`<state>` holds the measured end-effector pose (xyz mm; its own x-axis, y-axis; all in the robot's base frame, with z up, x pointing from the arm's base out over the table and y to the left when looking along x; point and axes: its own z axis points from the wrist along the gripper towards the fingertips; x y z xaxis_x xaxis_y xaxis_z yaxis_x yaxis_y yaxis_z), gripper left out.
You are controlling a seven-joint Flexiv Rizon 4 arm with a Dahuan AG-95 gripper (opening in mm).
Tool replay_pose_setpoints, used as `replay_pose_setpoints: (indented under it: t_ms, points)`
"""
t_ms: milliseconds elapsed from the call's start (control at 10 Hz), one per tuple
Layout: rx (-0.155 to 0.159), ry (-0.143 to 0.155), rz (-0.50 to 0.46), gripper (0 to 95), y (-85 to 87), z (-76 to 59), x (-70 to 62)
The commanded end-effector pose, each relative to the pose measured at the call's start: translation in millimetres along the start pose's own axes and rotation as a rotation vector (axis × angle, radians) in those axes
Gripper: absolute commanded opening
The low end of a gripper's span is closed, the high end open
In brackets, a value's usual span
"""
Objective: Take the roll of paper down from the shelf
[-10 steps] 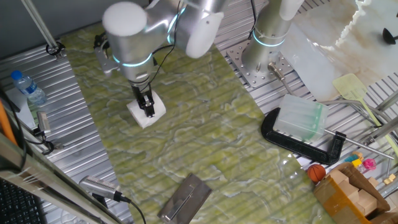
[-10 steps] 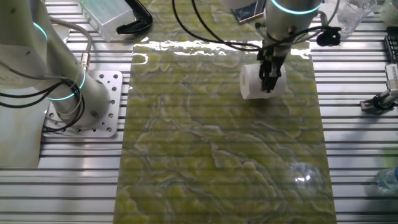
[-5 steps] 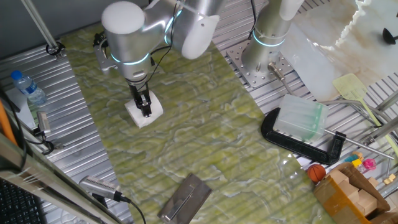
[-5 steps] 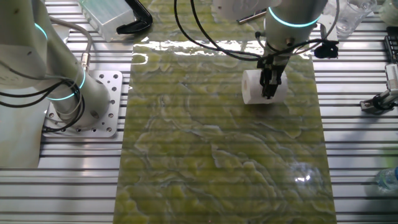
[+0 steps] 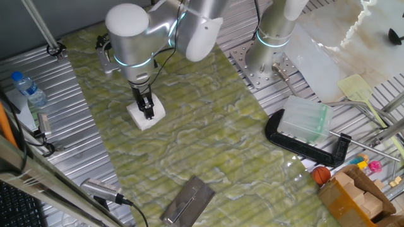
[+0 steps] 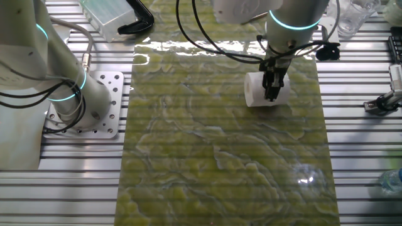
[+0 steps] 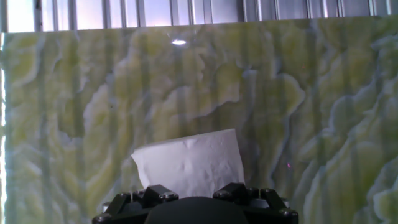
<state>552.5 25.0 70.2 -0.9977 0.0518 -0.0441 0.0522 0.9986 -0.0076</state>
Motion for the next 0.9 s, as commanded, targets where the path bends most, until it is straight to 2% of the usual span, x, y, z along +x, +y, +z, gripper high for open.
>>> replay_pose_setpoints:
  t_ms: [100, 200, 300, 600, 900]
  points:
    - [0.003, -0.007, -0.002, 19.0, -1.1, 2.4, 0.1]
    - [0.003, -0.01, -0.004, 38.0, -1.1, 2.7, 0.0]
    - [0.005, -0.012, -0.004, 38.0, -1.1, 2.6, 0.1]
    - [0.012, -0.033, -0.032, 95.0, -1.0, 1.8, 0.9]
    - [0.016, -0.036, -0.019, 95.0, -1.6, 1.4, 0.9]
